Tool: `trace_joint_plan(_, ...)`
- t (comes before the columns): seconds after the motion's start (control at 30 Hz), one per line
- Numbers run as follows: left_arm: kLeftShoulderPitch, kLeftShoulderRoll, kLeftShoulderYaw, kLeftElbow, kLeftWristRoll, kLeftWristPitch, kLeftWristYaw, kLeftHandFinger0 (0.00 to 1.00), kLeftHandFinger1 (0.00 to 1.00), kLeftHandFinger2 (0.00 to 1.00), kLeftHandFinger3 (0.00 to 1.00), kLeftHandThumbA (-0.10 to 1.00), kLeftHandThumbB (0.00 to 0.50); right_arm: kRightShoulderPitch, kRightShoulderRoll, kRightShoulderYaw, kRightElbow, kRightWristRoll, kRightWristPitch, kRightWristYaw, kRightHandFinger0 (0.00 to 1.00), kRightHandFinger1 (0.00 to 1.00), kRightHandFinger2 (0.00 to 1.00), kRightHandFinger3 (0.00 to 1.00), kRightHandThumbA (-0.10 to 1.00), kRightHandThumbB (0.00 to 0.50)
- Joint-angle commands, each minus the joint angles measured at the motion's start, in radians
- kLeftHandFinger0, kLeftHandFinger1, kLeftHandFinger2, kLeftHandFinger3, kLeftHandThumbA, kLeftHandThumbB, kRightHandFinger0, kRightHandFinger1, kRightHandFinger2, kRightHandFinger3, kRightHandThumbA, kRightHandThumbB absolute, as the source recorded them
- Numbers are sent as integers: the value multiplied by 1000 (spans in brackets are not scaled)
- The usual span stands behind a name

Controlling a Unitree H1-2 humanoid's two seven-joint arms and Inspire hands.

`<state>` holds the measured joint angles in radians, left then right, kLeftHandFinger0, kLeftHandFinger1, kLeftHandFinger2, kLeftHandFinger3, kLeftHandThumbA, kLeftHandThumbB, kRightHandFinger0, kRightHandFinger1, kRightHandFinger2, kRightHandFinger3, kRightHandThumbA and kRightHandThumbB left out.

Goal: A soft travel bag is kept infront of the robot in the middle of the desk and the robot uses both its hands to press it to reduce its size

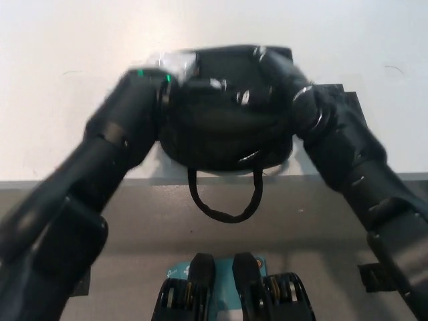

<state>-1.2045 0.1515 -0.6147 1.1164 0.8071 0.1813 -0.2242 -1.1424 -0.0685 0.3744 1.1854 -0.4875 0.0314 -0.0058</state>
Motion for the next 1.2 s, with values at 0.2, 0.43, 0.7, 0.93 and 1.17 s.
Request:
trace_joint_plan(0.2,68,-37,-11,167,-16,-22,149,1000,1000,1000,1000,1000,92,7,59,209,180,-129,64,-56,1000,1000,1000,1000,1000,136)
trace_joint_plan(0.43,120,-68,-16,228,-19,-40,210,1000,1000,1000,1000,1000,88,55,92,256,240,-134,99,-74,1000,1000,1000,1000,1000,260)
trace_joint_plan(0.7,179,-84,-27,266,-19,-59,242,1000,1000,1000,1000,1000,94,105,99,250,254,-122,88,-79,1000,1000,1000,1000,1000,260)
trace_joint_plan(0.93,145,-74,-28,268,-25,-61,233,1000,1000,1000,1000,1000,112,76,79,230,248,-104,93,-70,1000,1000,1000,1000,1000,249)
trace_joint_plan(1.17,75,-44,-22,249,-29,-83,224,1000,1000,1000,1000,1000,109,5,40,195,231,-85,62,-87,1000,1000,1000,1000,1000,239)
